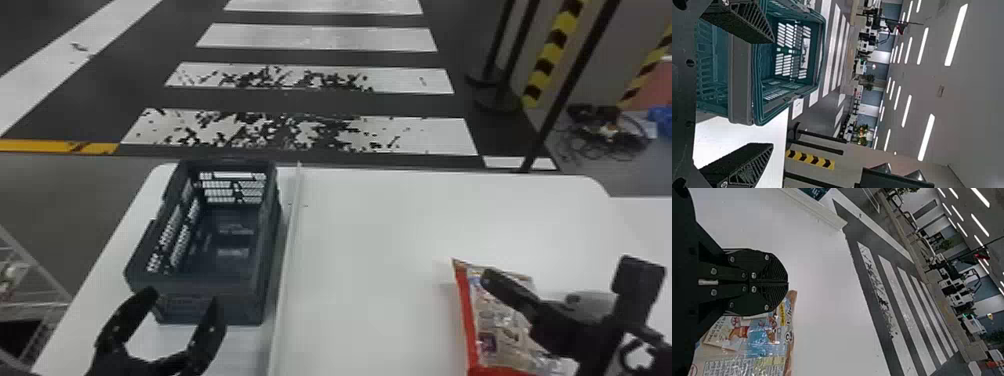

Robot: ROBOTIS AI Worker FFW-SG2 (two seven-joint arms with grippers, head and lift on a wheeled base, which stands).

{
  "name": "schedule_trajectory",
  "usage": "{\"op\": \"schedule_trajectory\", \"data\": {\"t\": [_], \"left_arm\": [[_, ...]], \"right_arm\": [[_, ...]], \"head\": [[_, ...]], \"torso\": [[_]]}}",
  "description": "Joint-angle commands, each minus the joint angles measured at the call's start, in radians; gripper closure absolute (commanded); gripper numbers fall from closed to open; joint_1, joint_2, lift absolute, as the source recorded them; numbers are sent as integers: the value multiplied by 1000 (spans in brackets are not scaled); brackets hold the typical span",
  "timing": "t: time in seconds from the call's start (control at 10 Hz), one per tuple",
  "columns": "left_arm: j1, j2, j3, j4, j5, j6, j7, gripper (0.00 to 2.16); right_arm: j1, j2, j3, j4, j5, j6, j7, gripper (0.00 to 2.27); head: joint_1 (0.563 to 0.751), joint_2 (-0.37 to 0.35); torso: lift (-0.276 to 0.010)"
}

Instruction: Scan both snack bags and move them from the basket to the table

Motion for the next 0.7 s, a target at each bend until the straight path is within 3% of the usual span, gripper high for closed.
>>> {"op": "schedule_trajectory", "data": {"t": [0.0,0.6], "left_arm": [[3,0,0,-3,0,-2,-1,53],[9,0,-8,-17,-8,-5,0,53]], "right_arm": [[0,-1,-20,43,15,-41,15,2246],[35,-7,-95,69,17,-84,62,2246]], "head": [[695,-25],[695,-100]], "torso": [[-98],[-98]]}}
